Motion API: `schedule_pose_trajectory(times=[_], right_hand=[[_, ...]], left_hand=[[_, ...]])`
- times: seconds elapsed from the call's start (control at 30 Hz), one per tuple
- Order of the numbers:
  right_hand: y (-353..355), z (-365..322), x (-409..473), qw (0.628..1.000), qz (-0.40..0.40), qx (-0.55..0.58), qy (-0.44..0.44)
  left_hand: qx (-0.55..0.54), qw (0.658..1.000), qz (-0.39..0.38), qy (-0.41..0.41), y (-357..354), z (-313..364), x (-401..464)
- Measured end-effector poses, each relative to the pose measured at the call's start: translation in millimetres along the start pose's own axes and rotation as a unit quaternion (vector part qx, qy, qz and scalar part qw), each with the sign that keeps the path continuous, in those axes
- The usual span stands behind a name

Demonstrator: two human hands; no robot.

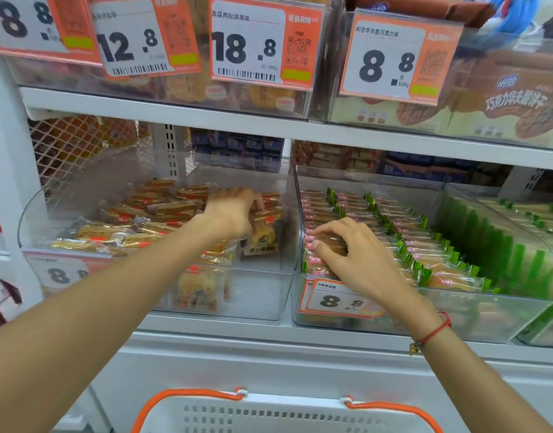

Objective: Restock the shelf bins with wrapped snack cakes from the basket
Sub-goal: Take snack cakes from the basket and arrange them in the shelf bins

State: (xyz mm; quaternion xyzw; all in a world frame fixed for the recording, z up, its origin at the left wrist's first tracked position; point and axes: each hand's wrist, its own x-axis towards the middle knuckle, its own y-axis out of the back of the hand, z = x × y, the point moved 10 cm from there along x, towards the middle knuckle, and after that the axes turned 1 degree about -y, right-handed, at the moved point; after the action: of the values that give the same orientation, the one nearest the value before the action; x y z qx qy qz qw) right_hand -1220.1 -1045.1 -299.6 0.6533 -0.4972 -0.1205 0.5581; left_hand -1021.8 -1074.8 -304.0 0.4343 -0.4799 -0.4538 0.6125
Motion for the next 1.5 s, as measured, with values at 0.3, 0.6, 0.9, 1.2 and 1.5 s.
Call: schedule_pose_trajectory(times=[0.3, 0.6, 0.9, 1.2, 1.5], right_hand=[[0.0, 0.1, 1.2, 1.0, 0.003, 0.005, 0.0], [-1.1, 1.4, -0.5, 1.0, -0.003, -0.001, -0.003], [-1.6, 0.7, -0.3, 1.0, 0.002, -0.005, -0.002], [-1.3, -0.9, 0.0, 1.0, 0.003, -0.003, 0.009], [15.7, -9.1, 2.5, 1.0, -0.02, 0.005, 0.013]], left_hand=[[0.17, 0.985, -0.035, 0.001, -10.8, 17.7, 19.5], [0.209, 0.977, 0.025, -0.044, -8.1, 31.1, 23.5], [0.05, 0.999, -0.008, -0.014, -2.7, 9.6, 23.7], [0.088, 0.994, 0.059, 0.011, 4.1, 12.9, 15.5], [-0.21, 0.96, 0.187, 0.014, 58.5, 27.4, -110.8]])
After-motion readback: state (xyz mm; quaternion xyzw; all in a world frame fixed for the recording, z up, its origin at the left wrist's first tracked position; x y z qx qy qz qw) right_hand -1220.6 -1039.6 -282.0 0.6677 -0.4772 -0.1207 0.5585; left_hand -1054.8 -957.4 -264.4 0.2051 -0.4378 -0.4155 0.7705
